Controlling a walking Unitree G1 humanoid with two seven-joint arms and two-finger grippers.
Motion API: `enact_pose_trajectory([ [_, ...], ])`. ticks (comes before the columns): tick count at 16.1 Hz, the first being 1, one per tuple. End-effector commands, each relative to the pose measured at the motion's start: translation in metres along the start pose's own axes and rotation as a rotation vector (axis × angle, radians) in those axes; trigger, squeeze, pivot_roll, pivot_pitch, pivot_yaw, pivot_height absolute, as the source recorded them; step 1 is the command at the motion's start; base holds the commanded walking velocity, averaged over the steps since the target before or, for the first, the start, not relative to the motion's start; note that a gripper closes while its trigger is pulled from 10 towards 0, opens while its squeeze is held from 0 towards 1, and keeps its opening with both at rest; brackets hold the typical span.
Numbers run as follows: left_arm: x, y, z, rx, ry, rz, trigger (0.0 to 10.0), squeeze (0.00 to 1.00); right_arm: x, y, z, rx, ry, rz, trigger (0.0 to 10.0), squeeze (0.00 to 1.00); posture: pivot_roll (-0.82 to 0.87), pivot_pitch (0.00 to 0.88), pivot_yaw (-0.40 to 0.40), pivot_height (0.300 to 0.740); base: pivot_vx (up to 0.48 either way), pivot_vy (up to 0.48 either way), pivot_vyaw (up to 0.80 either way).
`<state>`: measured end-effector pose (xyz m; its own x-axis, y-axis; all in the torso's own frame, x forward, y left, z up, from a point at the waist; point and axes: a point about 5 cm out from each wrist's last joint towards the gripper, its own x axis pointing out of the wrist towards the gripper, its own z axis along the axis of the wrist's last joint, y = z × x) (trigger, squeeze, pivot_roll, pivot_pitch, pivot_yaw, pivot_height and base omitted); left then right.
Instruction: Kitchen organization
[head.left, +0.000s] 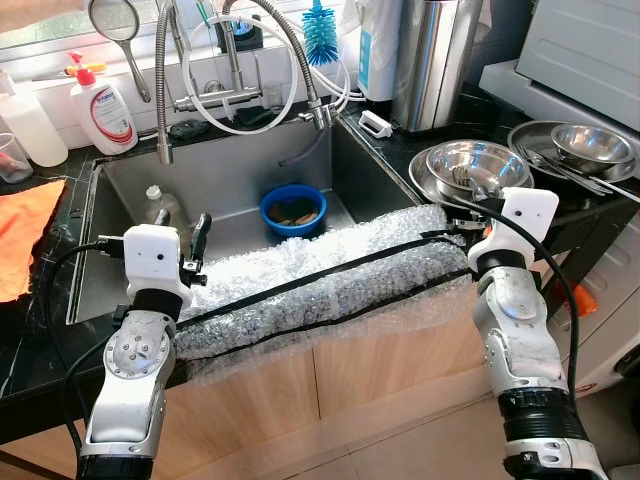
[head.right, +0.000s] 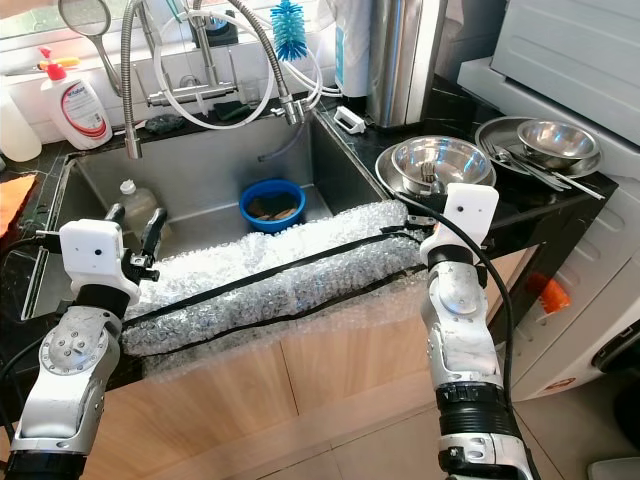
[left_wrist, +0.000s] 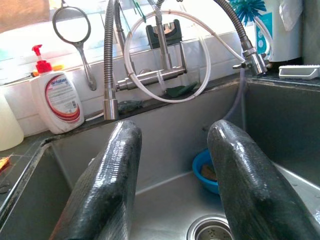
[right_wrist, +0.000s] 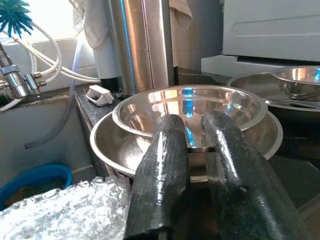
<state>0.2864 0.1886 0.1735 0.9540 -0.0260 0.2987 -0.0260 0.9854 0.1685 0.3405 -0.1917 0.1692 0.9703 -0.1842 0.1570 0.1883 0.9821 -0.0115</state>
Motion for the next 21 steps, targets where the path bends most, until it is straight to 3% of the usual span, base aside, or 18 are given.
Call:
enact_pose_trajectory([
  [1,0.003,0.001,0.001,0.025,0.001,0.000,10.0,0.00,0.003,0.007,0.005,0.004,-0.016,0.012,0.0,0.00,-0.07,0.000,0.069,0.740,0.000,0.000,0.00],
  [7,0.004,0.002,0.002,0.027,-0.001,0.005,10.0,0.00,0.003,0.009,0.010,0.018,-0.048,0.009,0.0,0.00,-0.07,0.000,0.072,0.740,0.000,0.000,0.00],
  [12,0.006,0.003,0.005,0.028,-0.015,0.009,10.0,0.00,0.002,0.014,0.040,0.020,-0.226,-0.001,0.0,0.00,-0.07,0.000,0.071,0.740,0.000,0.000,0.00],
  [13,0.006,0.004,0.006,0.028,-0.017,0.010,10.0,0.00,0.001,0.016,0.045,0.016,-0.256,0.008,3.9,0.00,-0.07,0.000,0.070,0.740,0.000,0.000,0.00],
  [14,0.006,0.004,0.006,0.028,-0.020,0.014,10.0,0.00,0.000,0.019,0.052,0.007,-0.298,0.018,9.7,0.00,-0.07,0.000,0.070,0.740,0.000,0.000,0.00],
  [17,0.009,0.006,0.011,0.019,-0.037,0.030,10.0,0.00,-0.005,0.035,0.073,0.062,-0.412,0.122,10.0,0.00,-0.07,0.000,0.068,0.740,0.000,0.000,0.00],
  [18,0.012,0.007,0.015,-0.022,-0.040,0.038,10.0,0.00,-0.007,0.042,0.072,0.151,-0.399,0.194,10.0,0.00,-0.07,0.000,0.066,0.740,0.000,0.000,0.00],
  [20,0.014,0.008,0.018,-0.068,-0.040,0.039,10.0,0.00,-0.008,0.045,0.069,0.238,-0.368,0.238,10.0,0.00,-0.07,0.000,0.064,0.740,0.000,0.000,0.00],
  [21,0.016,0.011,0.022,-0.116,-0.039,0.018,10.0,0.00,-0.011,0.043,0.064,0.378,-0.330,0.287,10.0,0.00,-0.06,0.000,0.059,0.740,0.000,0.000,0.00],
])
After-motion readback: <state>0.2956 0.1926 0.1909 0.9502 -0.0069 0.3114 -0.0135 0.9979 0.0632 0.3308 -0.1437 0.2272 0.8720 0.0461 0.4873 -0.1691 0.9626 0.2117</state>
